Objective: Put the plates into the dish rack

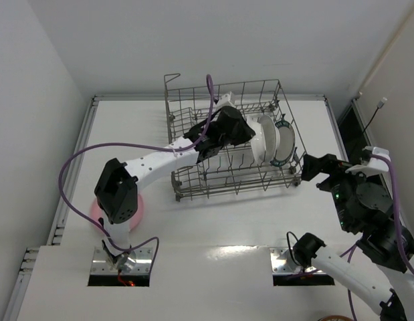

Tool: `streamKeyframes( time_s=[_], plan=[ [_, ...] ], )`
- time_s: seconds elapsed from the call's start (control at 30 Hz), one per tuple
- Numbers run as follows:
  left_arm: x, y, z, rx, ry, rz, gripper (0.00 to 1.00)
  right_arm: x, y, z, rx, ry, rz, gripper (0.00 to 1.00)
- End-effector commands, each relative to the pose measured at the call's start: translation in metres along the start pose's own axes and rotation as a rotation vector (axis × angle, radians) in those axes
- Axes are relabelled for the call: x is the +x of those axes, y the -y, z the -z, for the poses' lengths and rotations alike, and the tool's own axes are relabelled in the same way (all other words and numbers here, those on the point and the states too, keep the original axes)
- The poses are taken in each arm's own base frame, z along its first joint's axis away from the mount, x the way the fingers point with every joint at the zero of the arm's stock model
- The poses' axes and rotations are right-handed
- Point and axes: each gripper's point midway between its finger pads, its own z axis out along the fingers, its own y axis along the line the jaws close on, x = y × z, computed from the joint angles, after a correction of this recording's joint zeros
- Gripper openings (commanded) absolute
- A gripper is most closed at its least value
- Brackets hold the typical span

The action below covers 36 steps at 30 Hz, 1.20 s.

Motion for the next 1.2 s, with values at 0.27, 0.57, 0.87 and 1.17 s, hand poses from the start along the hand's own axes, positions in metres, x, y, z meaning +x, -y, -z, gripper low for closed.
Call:
streamKeyframes(
  time_s=[0.27, 0.57, 0.87, 1.17],
  plan=[
    [-0.007, 0.036, -0.012, 0.085, -0.023, 0.054, 0.07, 0.003, 0.006, -0.002, 0.036, 0.006, 0.015, 0.94],
    [-0.023, 0.07, -0.008, 0.183, -0.037, 0.025, 1.0, 0.005, 0.007, -0.002, 0.038, -0.001, 0.021, 0.94],
    [-0.098, 0.121, 0.095, 0.227, 0.181, -0.269, 1.0, 0.006, 0.006, -0.002, 0.03, -0.004, 0.03, 0.94],
    [-0.185, -0.059, 0.293, -0.396, 0.682, -0.118, 1.0, 0.017, -0.009, -0.011, -0.025, -0.015, 0.02, 0.94]
  ],
)
